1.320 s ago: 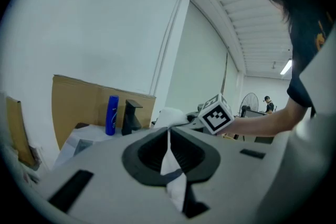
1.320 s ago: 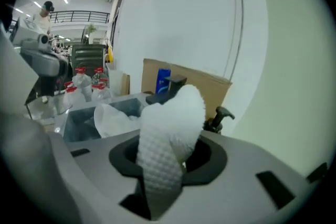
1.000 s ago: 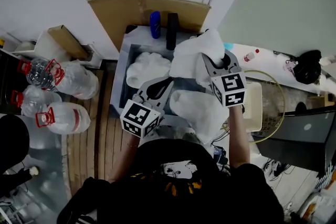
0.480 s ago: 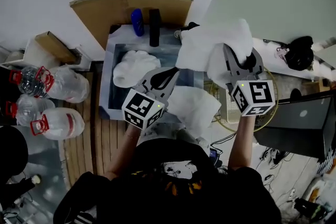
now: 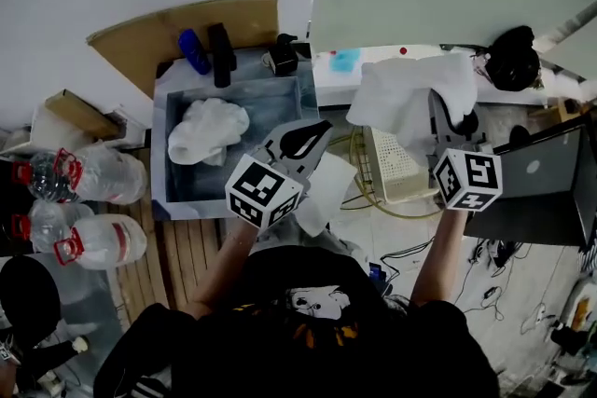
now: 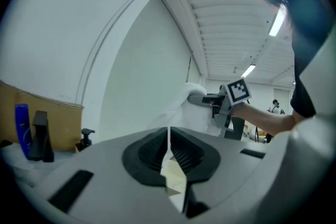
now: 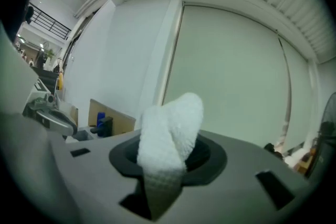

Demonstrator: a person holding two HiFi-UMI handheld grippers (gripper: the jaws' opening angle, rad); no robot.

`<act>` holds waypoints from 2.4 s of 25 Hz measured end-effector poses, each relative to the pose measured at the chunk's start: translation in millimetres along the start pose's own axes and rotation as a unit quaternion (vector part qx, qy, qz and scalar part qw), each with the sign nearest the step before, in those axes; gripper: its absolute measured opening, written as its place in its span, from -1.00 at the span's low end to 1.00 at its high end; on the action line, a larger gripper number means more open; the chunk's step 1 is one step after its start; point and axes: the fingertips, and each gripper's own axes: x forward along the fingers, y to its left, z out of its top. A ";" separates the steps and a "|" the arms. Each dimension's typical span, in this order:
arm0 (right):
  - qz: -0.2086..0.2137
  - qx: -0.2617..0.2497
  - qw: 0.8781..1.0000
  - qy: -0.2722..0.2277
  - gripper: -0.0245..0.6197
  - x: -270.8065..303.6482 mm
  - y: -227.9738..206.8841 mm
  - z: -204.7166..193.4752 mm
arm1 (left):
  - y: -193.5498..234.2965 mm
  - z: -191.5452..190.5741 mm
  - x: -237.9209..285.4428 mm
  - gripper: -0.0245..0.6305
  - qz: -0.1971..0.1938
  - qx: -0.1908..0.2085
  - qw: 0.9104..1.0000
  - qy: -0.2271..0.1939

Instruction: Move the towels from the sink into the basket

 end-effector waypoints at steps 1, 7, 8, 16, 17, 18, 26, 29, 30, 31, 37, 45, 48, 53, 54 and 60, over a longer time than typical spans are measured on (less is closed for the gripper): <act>-0.011 0.004 1.000 0.012 -0.50 -6.2 -14.3 -14.0 | -10.4 0.3 9.2 -0.88 -0.009 0.003 1.000 0.002; -0.062 0.023 0.994 0.091 -0.50 -40.9 -86.0 -112.5 | -67.4 -14.0 67.2 -0.88 -0.055 0.010 0.998 0.029; -0.066 0.028 0.992 0.103 -0.50 -44.5 -95.2 -129.9 | -75.7 -17.4 76.4 -0.88 -0.061 0.010 0.997 0.035; -0.080 0.085 0.971 0.206 -0.50 -47.5 -145.3 -284.4 | -126.3 -38.9 133.6 -0.88 -0.093 0.023 0.992 0.077; -0.078 0.092 0.967 0.222 -0.50 -44.9 -147.4 -305.8 | -127.0 -42.7 139.7 -0.88 -0.093 0.024 0.992 0.083; -0.075 0.096 0.963 0.239 -0.50 -41.7 -148.4 -327.3 | -126.1 -46.8 146.1 -0.88 -0.092 0.025 0.992 0.089; -0.029 0.104 0.907 0.408 -0.46 -34.1 -128.1 -498.1 | -120.5 -66.7 187.4 -0.88 -0.086 0.019 0.989 0.118; -0.024 0.139 0.885 0.444 -0.44 -42.7 -111.0 -541.0 | -118.8 -73.0 190.8 -0.88 -0.083 0.020 0.988 0.131; -0.025 0.154 0.880 0.449 -0.43 -45.7 -106.9 -550.2 | -118.2 -74.7 191.5 -0.88 -0.082 0.020 0.987 0.134; -0.026 0.168 0.876 0.451 -0.41 -48.2 -104.0 -557.5 | -117.5 -75.9 192.2 -0.88 -0.081 0.020 0.987 0.136; -0.038 0.224 0.867 0.444 -0.07 -54.7 -103.7 -565.4 | -112.0 -76.2 193.4 -0.88 -0.073 0.022 0.987 0.139; -0.036 0.233 0.917 0.322 -0.14 -52.1 -121.9 -468.3 | -109.0 -61.4 184.6 -0.88 -0.057 0.025 0.991 0.117; -0.023 0.220 0.937 0.272 -0.34 -49.6 -117.8 -409.5 | -105.6 -54.6 174.6 -0.88 -0.049 0.023 0.993 0.107; 0.005 0.218 0.959 0.182 -0.35 -47.8 -92.9 -312.6 | -97.9 -44.9 150.4 -0.88 -0.033 0.017 0.995 0.090; 0.011 0.216 0.962 0.167 -0.35 -48.7 -85.4 -296.0 | -96.0 -43.0 144.3 -0.88 -0.030 0.016 0.996 0.085; 0.046 0.191 0.974 0.113 -0.37 -55.5 -20.7 -218.1 | -79.8 -36.7 88.2 -0.88 -0.016 0.017 0.997 0.069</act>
